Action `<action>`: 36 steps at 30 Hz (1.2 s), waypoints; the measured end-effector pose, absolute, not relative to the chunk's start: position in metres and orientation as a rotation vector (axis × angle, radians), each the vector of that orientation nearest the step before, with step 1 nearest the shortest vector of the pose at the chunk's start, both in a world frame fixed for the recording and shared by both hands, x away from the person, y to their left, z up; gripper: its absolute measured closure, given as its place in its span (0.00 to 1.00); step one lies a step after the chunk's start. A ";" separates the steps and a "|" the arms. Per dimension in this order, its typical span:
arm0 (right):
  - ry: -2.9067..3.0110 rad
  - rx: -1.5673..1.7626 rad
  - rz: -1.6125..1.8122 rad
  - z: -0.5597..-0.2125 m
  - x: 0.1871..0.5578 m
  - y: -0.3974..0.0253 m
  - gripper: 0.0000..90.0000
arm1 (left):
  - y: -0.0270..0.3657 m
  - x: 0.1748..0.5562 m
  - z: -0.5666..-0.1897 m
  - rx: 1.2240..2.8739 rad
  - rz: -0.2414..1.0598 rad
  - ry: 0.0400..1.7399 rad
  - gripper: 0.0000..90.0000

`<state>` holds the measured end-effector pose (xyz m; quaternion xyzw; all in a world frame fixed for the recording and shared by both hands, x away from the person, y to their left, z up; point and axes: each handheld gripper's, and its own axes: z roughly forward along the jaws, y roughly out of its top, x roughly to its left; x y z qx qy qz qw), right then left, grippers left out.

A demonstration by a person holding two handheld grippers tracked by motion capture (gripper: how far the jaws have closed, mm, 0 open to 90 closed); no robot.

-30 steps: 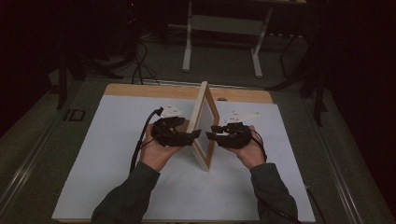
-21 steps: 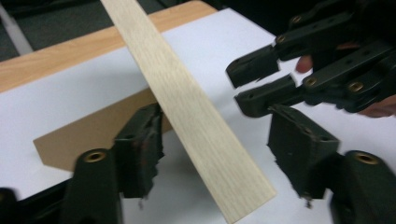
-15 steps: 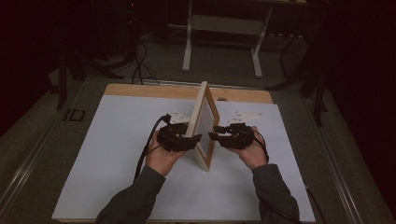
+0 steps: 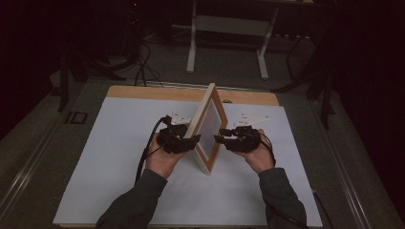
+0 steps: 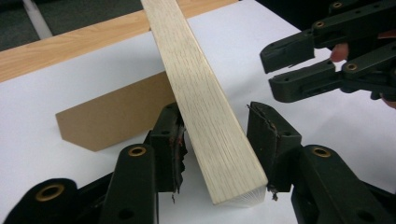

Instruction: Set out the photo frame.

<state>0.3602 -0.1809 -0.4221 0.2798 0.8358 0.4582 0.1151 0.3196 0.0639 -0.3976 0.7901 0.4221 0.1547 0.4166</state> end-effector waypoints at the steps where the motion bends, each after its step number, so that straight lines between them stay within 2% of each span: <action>1: 2.449 0.822 1.342 -0.422 0.360 -0.181 0.69 | 0.065 0.320 -0.397 1.984 0.386 1.060 0.65; 13: 2.432 0.824 1.346 -0.422 0.360 -0.185 0.69 | 0.078 0.327 -0.397 1.969 0.356 1.065 0.72; 36: 2.395 0.848 1.355 -0.423 0.359 -0.194 0.69 | 0.102 0.342 -0.399 1.962 0.261 0.998 0.75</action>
